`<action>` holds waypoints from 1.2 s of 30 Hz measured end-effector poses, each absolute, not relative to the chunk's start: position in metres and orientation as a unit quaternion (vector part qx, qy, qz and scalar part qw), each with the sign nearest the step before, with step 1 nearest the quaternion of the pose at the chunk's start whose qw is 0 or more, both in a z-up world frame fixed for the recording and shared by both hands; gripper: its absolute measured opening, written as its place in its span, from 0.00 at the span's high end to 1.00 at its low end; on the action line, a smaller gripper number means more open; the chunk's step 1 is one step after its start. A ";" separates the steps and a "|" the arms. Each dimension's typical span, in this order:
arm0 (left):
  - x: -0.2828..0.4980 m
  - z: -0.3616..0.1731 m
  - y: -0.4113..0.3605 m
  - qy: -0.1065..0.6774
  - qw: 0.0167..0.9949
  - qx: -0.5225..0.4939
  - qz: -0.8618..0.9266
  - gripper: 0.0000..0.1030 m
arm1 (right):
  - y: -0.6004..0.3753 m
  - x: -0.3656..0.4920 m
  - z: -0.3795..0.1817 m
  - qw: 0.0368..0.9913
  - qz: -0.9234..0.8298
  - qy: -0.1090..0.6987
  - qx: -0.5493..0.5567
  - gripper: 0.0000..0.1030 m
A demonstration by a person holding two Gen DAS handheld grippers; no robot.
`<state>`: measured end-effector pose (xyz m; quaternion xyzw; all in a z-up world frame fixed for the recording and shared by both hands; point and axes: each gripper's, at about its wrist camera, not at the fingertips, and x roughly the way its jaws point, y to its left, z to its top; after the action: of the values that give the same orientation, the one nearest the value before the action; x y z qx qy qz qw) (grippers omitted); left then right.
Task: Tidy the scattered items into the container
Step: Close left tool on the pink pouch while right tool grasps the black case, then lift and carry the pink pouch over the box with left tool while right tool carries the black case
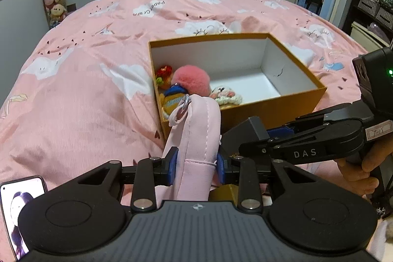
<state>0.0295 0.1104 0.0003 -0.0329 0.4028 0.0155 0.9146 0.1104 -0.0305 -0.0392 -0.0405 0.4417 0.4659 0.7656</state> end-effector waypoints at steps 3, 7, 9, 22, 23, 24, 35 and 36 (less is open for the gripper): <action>0.029 0.009 0.107 0.392 0.919 -0.034 0.007 0.65 | -0.037 0.109 -0.030 0.768 0.469 0.434 -0.032 0.63; 0.028 0.021 0.104 0.374 0.927 -0.036 -0.008 0.66 | -0.049 0.107 -0.014 0.766 0.480 0.428 -0.009 0.63; 0.030 0.027 0.101 0.367 0.930 -0.034 -0.012 0.66 | -0.057 0.106 -0.005 0.767 0.484 0.421 0.001 0.63; 0.067 0.058 0.086 0.333 0.943 -0.002 -0.021 0.66 | -0.084 0.134 0.049 0.807 0.470 0.354 0.038 0.63; 0.072 0.060 0.086 0.330 0.944 -0.002 -0.026 0.66 | -0.084 0.139 0.051 0.811 0.466 0.351 0.038 0.63; 0.077 0.062 0.086 0.327 0.944 -0.006 -0.032 0.66 | -0.084 0.144 0.053 0.815 0.461 0.349 0.039 0.63; 0.159 0.030 0.103 0.360 0.920 -0.133 -0.081 0.66 | -0.069 0.195 0.033 0.855 0.373 0.361 -0.002 0.63; 0.166 0.023 0.104 0.364 0.915 -0.149 -0.088 0.66 | -0.068 0.198 0.029 0.856 0.367 0.364 -0.008 0.63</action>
<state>0.1662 0.1037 0.0228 -0.1489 0.3638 -0.0879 0.9153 0.1976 -0.0680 0.0292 -0.0085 0.3639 0.3674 0.8559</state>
